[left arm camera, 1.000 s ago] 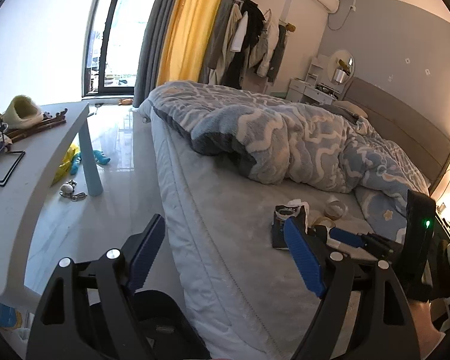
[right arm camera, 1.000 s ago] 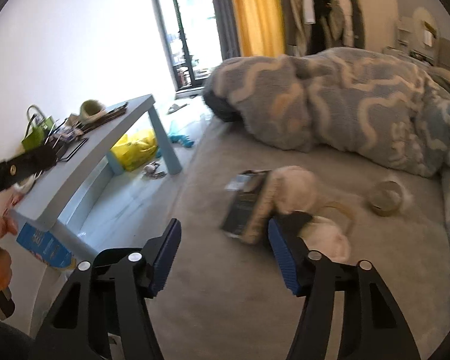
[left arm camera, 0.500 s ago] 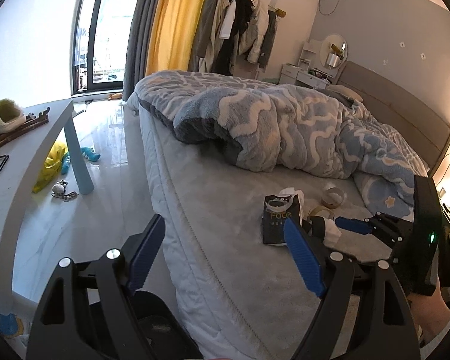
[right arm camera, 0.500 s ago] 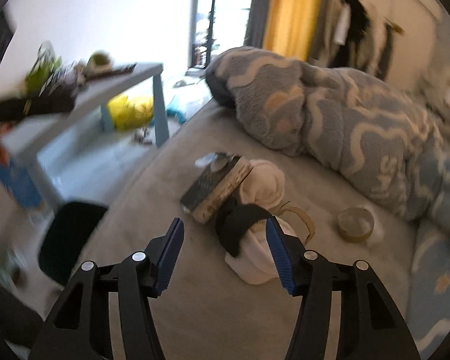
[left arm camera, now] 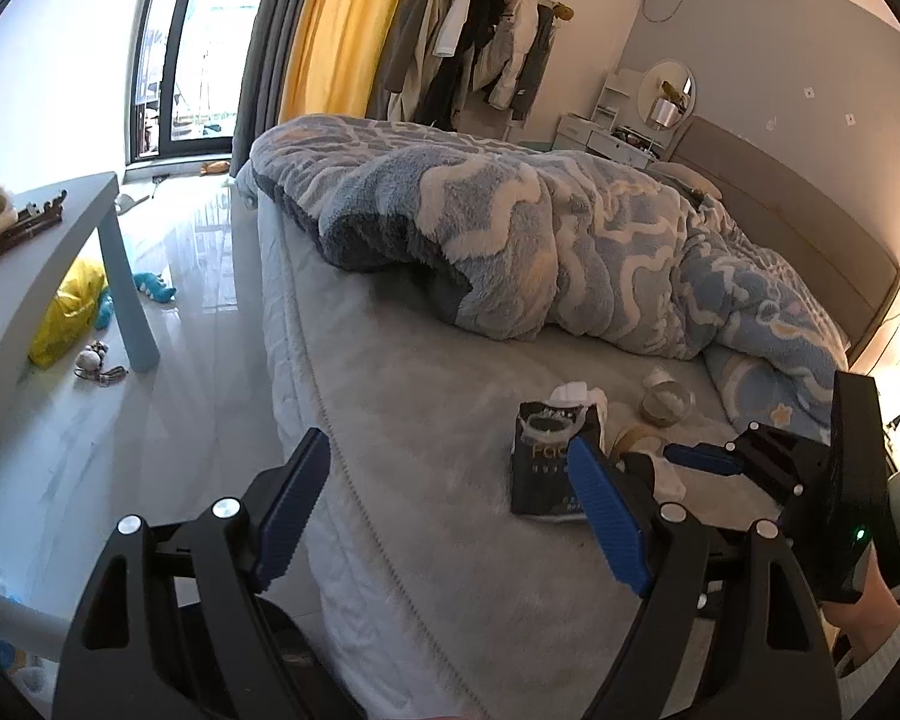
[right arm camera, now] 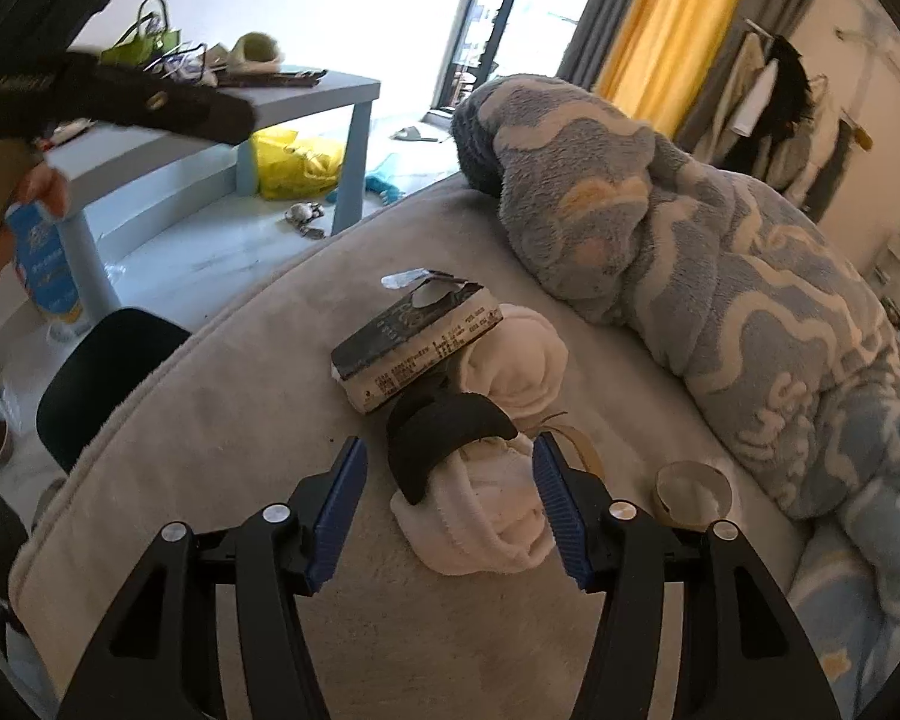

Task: Collect trash
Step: 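Grasp the black Face tissue pack with the left gripper while the right gripper grasps the black headband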

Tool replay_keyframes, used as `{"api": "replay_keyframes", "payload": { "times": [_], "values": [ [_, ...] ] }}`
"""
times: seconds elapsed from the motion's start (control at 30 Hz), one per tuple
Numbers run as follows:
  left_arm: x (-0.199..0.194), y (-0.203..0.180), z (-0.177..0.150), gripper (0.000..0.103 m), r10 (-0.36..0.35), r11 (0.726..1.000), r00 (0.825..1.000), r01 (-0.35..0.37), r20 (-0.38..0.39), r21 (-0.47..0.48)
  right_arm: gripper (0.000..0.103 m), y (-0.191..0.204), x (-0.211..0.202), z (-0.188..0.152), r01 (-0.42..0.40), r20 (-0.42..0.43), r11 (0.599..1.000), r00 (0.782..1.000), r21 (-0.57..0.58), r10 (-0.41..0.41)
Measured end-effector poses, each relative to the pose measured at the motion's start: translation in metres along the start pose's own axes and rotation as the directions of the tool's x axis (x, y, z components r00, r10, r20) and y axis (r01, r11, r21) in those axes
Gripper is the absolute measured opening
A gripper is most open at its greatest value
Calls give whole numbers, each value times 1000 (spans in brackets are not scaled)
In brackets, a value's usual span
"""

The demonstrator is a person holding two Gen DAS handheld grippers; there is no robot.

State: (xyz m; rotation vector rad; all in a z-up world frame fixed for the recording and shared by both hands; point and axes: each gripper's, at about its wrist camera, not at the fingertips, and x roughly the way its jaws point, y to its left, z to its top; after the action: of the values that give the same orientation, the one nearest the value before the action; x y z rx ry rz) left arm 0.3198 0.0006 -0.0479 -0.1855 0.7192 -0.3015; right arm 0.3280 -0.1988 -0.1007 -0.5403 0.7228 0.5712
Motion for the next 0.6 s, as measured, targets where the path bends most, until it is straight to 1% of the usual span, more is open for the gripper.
{"api": "replay_keyframes", "payload": {
  "times": [0.13,0.23,0.27,0.43,0.53,0.6],
  "values": [
    [13,-2,2,84,-10,1000,1000,10,-17,-5,63,-7,5,1,-16,5,1000,1000,-16,16],
    [23,-5,3,84,-16,1000,999,15,-29,-2,72,-8,7,3,-44,13,999,999,-30,45],
    [26,-6,3,84,-16,1000,999,16,-33,0,73,-8,7,4,-54,18,998,998,-39,54],
    [42,-11,5,84,-32,999,998,32,-54,2,73,-8,14,7,-84,11,994,996,-64,84],
    [49,-11,5,84,-41,999,997,41,-64,-5,73,-11,19,9,-129,3,990,992,-56,130],
    [53,-11,6,84,-56,998,996,55,-73,-17,68,-11,23,9,-155,-3,986,988,-55,155]
  ]
}}
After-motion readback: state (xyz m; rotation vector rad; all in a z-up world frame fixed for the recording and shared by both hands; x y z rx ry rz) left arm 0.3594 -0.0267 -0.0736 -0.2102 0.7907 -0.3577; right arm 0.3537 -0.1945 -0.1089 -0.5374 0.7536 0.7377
